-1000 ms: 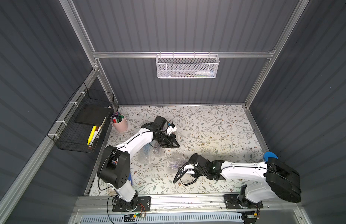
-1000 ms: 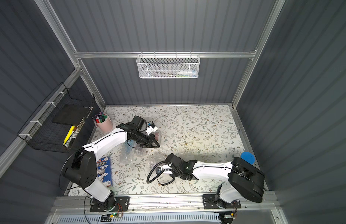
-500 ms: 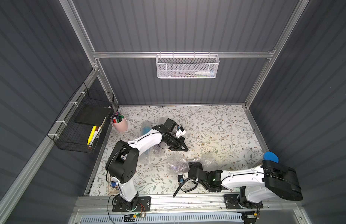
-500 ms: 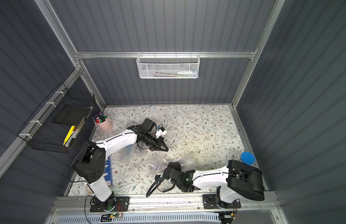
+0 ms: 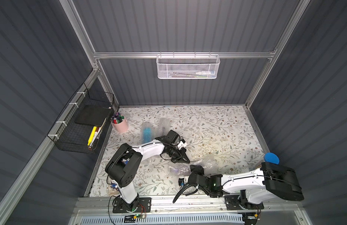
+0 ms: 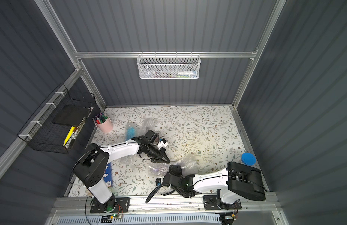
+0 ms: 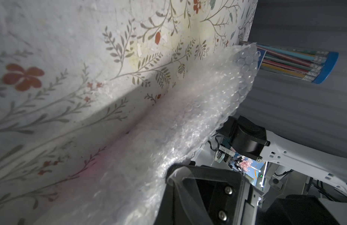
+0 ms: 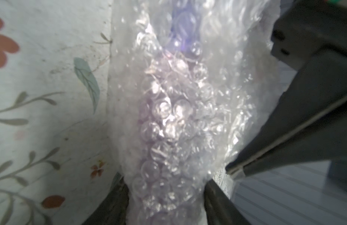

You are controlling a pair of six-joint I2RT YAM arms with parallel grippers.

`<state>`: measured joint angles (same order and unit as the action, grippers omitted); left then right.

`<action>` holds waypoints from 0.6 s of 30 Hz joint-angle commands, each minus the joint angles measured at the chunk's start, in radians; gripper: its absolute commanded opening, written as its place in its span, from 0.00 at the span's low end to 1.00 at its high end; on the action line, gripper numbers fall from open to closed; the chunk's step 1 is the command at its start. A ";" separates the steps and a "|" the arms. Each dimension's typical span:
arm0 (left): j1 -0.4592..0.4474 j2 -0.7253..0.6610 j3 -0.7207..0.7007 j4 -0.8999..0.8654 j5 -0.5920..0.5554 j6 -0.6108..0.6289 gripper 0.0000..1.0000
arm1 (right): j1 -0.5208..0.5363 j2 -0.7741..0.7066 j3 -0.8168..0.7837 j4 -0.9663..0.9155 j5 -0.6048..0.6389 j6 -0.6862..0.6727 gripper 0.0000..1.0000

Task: Wrap wine bottles in bubble wrap
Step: Stick the tape on the bubble wrap.

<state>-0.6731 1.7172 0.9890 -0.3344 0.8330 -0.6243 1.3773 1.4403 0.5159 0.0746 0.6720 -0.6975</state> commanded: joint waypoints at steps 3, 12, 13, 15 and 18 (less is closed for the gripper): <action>-0.005 -0.038 -0.040 0.053 0.023 -0.042 0.00 | 0.022 0.014 -0.039 -0.146 -0.047 0.038 0.58; -0.009 -0.073 -0.115 0.065 0.022 -0.061 0.00 | 0.032 0.012 -0.031 -0.164 -0.050 0.050 0.59; -0.012 -0.070 -0.113 0.069 0.020 -0.060 0.00 | 0.032 0.015 -0.028 -0.164 -0.051 0.052 0.59; -0.018 -0.065 -0.108 0.068 0.018 -0.057 0.00 | 0.034 0.015 -0.023 -0.168 -0.052 0.053 0.60; -0.031 -0.063 -0.119 0.075 0.030 -0.061 0.00 | 0.034 0.015 -0.017 -0.167 -0.055 0.056 0.61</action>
<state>-0.6903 1.6535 0.8852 -0.2661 0.8433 -0.6788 1.4059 1.4334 0.5182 0.0376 0.6880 -0.6643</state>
